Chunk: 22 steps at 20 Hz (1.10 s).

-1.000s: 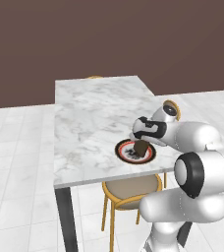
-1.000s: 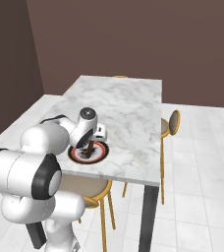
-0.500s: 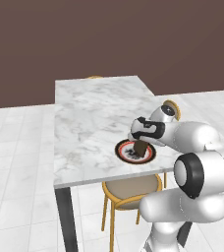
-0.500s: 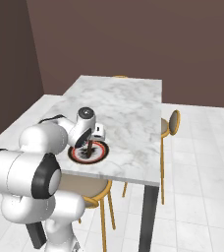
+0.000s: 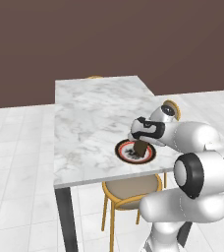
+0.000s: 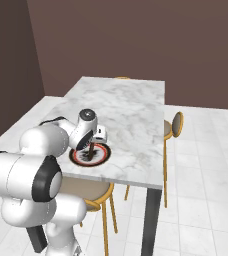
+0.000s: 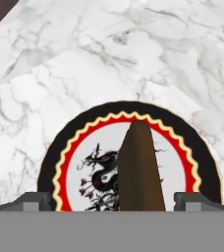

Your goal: Start the toaster. Once the lever pops up, take the bread to the plate on the dining counter.

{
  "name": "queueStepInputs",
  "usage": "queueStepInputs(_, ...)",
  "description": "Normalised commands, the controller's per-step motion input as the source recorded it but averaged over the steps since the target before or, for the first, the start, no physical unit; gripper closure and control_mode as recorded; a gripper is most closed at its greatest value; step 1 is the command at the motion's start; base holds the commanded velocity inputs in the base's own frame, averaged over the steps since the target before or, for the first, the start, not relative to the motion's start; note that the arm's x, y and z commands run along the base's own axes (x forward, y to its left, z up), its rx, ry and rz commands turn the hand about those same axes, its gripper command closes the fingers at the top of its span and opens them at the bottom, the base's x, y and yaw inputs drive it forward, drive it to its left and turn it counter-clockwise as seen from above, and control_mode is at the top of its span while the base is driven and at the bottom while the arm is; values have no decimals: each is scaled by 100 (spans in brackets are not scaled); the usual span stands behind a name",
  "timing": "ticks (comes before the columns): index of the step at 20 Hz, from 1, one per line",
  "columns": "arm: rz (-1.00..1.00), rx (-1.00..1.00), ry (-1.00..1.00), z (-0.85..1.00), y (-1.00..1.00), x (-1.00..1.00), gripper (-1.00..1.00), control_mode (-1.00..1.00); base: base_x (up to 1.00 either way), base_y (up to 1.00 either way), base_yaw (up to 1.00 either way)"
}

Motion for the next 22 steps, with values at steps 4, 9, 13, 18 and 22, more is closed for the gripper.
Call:
queueStepInputs(4,0,0,0,0,3,0,-100,-100,0,0,0)
queueStepInputs(9,0,0,0,0,4,0,-100,-100,0,0,0)
queueStepInputs(13,0,0,0,0,6,0,-100,-100,0,0,0)
queueStepInputs(18,0,0,0,0,11,0,-100,-100,0,0,0)
queueStepInputs(22,0,0,0,0,9,0,-100,-100,0,0,0)
